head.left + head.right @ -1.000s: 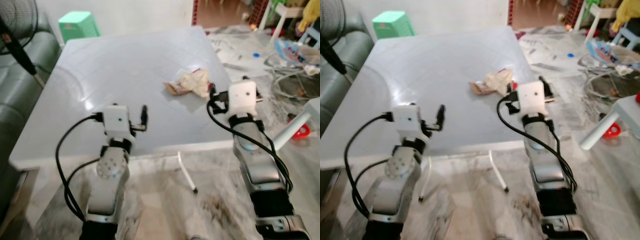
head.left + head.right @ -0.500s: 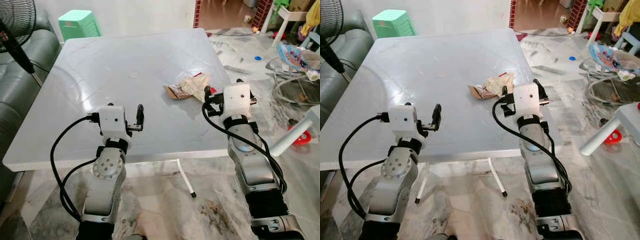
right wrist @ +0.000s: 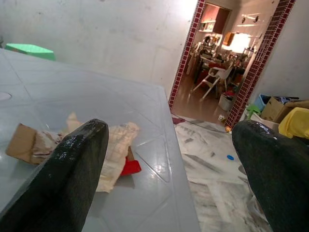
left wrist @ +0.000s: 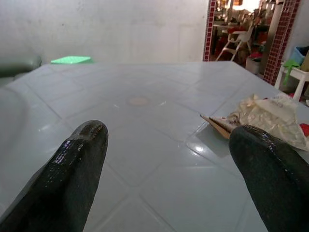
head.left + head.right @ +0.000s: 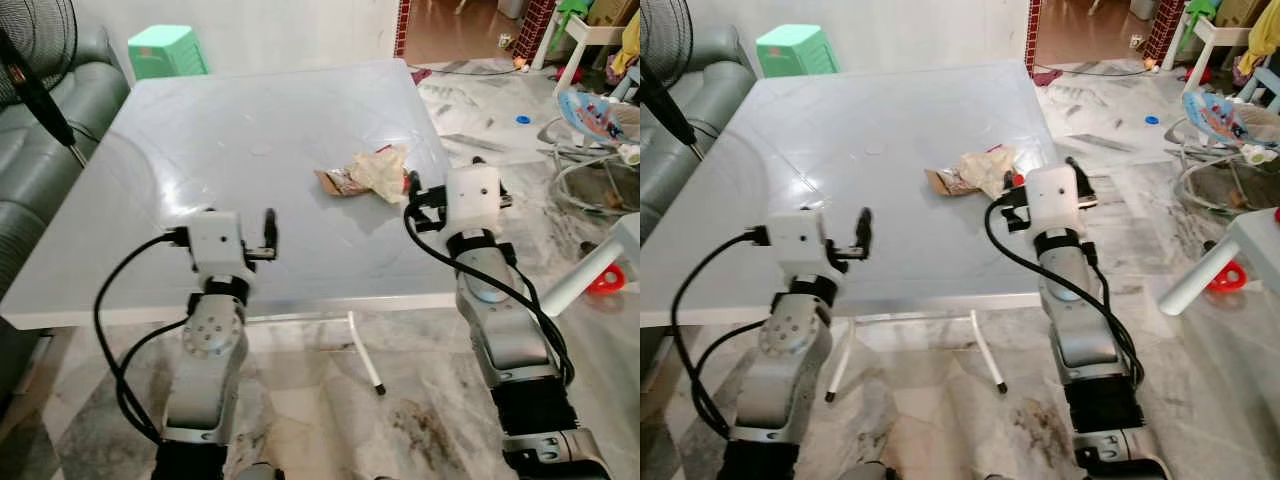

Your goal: Picking trash to rubbish bin

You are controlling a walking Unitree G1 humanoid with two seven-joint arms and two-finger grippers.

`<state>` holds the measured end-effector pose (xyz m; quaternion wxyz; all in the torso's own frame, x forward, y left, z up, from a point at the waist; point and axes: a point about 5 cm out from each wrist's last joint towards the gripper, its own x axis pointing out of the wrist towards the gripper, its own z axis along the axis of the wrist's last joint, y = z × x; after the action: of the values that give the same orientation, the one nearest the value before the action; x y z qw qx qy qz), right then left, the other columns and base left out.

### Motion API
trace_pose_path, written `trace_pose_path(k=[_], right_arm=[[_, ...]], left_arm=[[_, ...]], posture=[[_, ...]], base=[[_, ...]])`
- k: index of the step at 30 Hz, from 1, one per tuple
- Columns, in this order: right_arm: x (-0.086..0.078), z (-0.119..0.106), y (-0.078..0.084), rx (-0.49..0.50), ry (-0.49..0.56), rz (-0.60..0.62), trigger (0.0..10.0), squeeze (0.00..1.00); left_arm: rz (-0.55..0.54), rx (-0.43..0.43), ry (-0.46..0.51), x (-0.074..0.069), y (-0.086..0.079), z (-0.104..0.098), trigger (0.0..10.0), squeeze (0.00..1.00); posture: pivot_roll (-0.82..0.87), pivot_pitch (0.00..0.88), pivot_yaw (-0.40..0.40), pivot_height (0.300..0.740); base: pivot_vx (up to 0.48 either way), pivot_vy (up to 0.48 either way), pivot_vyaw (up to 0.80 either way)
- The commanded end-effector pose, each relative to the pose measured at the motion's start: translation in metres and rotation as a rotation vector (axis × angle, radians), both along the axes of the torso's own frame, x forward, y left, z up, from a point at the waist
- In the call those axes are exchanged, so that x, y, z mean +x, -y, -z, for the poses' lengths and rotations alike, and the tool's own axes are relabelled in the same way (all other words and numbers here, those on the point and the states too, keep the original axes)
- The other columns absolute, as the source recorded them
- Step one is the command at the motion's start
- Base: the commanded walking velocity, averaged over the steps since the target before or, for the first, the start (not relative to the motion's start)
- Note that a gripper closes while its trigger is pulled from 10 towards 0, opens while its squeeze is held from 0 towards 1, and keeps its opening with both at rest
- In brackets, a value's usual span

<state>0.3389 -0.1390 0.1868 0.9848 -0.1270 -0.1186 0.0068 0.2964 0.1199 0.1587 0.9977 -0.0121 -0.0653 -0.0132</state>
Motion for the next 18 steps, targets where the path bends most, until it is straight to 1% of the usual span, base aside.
trace_pose_path(k=[1, 4, 9, 18], right_arm=[[0.001, -0.003, -0.005, 0.012, 0.009, -0.019, 10.0, 0.00], [0.000, -0.002, -0.005, 0.012, 0.008, -0.020, 10.0, 0.00], [0.000, -0.002, -0.004, 0.012, 0.008, -0.020, 10.0, 0.00], [0.000, -0.003, -0.003, 0.007, 0.008, -0.019, 10.0, 0.00]], left_arm=[[-0.017, 0.001, -0.010, 0.000, -0.006, 0.002, 10.0, 0.00], [-0.026, -0.030, -0.006, 0.000, -0.007, 0.001, 10.0, 0.00], [-0.049, -0.057, -0.013, 0.000, -0.011, 0.002, 10.0, 0.00], [-0.072, -0.058, -0.007, 0.005, -0.018, -0.001, 10.0, 0.00]], posture=[[0.03, 0.079, -0.005, 0.740], [0.03, 0.080, -0.005, 0.740], [0.03, 0.080, -0.006, 0.740], [0.03, 0.083, -0.004, 0.740]], base=[[0.000, 0.000, 0.00], [0.000, 0.000, 0.00], [0.000, 0.000, 0.00], [0.000, 0.000, 0.00]])
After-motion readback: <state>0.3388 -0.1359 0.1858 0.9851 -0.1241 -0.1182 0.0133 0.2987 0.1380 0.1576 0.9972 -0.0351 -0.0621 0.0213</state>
